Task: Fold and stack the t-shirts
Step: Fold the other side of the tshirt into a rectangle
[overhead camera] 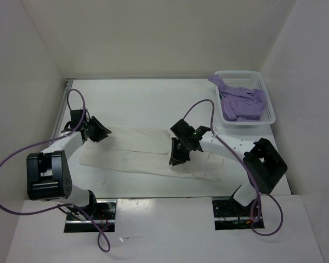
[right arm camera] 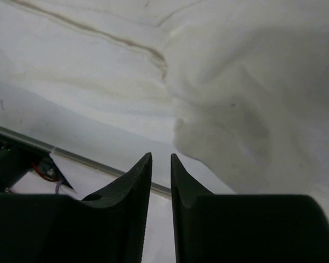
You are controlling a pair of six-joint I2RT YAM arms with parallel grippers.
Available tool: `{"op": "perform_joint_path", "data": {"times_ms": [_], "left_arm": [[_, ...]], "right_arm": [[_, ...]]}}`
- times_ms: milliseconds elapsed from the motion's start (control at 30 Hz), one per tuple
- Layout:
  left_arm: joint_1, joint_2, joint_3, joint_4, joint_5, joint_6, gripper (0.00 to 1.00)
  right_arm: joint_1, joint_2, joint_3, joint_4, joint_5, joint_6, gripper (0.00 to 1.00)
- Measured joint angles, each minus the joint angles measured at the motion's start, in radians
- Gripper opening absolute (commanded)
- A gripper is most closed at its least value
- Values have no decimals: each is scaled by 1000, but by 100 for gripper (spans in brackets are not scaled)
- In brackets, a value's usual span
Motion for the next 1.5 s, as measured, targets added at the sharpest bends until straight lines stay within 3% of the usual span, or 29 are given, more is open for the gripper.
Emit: {"op": "perform_joint_path", "data": {"times_ms": [67,100,133,333,433,700,933,1000,1233,1500], "left_arm": [[0,0,10,0,3,0,38],[0,0,13,1,5,0,38],[0,-2,16,1,6,0,38],[-47,-10,18,0,-1,0,38],[-92,-9,18,2,0,0,38],[-96,39,18,22,-4,-1,38],[-90,42,60,22,4,-3,39],[-89,40,80,23,10,-3,39],[-116,29,78,34,26,-7,39],[-152,31,58,35,47,-13,39]], "right_arm": [[0,-19,12,-10,-16,2,32],[-6,-28,19,-16,-19,-4,29],[-19,-46,29,-18,-19,-15,20],[-150,-69,35,10,43,-51,4],[-151,-13,14,53,57,-51,3],[32,13,-97,80,32,3,3],[110,35,-63,70,21,18,9],[97,7,-39,58,26,11,9],[-161,-172,-37,43,110,-40,6],[-75,-83,-156,38,116,-19,6]]}}
